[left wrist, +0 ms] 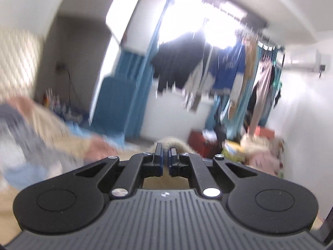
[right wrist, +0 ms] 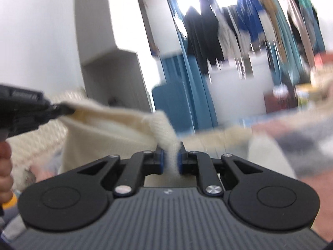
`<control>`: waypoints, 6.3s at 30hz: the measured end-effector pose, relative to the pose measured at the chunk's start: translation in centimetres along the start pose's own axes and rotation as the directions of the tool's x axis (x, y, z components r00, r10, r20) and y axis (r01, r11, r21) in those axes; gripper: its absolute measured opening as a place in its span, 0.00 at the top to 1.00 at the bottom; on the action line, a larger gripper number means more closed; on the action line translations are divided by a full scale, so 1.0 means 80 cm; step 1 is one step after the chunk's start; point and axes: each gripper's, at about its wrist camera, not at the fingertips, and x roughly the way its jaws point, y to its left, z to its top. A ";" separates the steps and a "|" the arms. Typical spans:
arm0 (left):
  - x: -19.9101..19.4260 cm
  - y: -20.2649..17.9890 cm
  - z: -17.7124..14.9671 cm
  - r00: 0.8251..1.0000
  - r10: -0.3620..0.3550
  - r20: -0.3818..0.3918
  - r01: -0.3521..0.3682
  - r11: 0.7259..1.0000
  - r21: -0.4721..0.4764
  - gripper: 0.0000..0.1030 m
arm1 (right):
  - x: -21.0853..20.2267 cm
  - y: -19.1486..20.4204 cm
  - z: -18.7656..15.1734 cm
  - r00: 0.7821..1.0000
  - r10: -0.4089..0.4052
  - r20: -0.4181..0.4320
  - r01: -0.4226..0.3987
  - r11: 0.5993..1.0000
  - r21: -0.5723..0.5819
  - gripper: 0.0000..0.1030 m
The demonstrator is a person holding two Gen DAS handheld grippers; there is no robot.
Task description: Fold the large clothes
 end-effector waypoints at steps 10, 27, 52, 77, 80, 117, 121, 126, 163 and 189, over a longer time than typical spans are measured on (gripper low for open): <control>0.040 0.011 0.154 0.992 0.086 0.095 -0.088 0.996 0.010 0.95 | 0.083 0.058 0.172 0.994 0.027 0.104 -0.007 0.981 -0.194 0.86; 0.595 0.234 -0.009 0.941 0.256 -0.220 -0.243 0.966 0.083 0.94 | 0.563 -0.022 0.025 0.984 -0.128 -0.121 0.105 0.978 -0.182 0.86; 0.626 0.275 -0.074 0.823 0.165 -0.544 -0.193 0.981 0.006 0.33 | 0.611 -0.093 -0.057 0.866 -0.048 -0.497 0.048 0.999 -0.013 0.37; 0.137 0.118 -0.147 0.852 0.070 -0.519 -0.120 0.991 -0.063 0.33 | 0.226 -0.145 0.003 0.924 -0.208 -0.320 0.269 0.950 0.158 0.37; 0.128 0.120 -0.181 0.836 0.048 -0.547 -0.117 0.989 -0.092 0.33 | 0.222 -0.201 -0.033 0.902 -0.244 -0.356 0.344 0.905 0.250 0.36; 0.218 0.185 -0.238 0.844 0.095 -0.528 -0.195 0.971 -0.137 0.33 | 0.308 -0.388 0.027 0.830 -0.552 -0.083 0.557 0.827 0.075 0.90; 0.216 0.185 -0.234 0.851 0.113 -0.512 -0.201 0.972 -0.120 0.33 | 0.305 -0.415 0.101 0.756 -0.651 -0.063 0.653 0.745 0.137 0.90; 0.219 0.191 -0.234 0.850 0.114 -0.514 -0.201 0.973 -0.117 0.33 | 0.300 -0.425 0.155 0.697 -0.717 0.032 0.707 0.694 0.138 0.91; 0.140 0.107 -0.239 0.834 -0.165 -0.527 0.035 0.968 -0.248 0.33 | 0.158 -0.305 -0.077 0.694 -0.597 -0.401 0.702 0.686 0.193 0.74; 0.174 -0.029 -0.311 0.746 -0.247 -0.618 0.395 0.912 0.111 0.34 | 0.056 -0.185 -0.128 0.895 -0.102 -0.434 0.341 0.783 0.520 0.34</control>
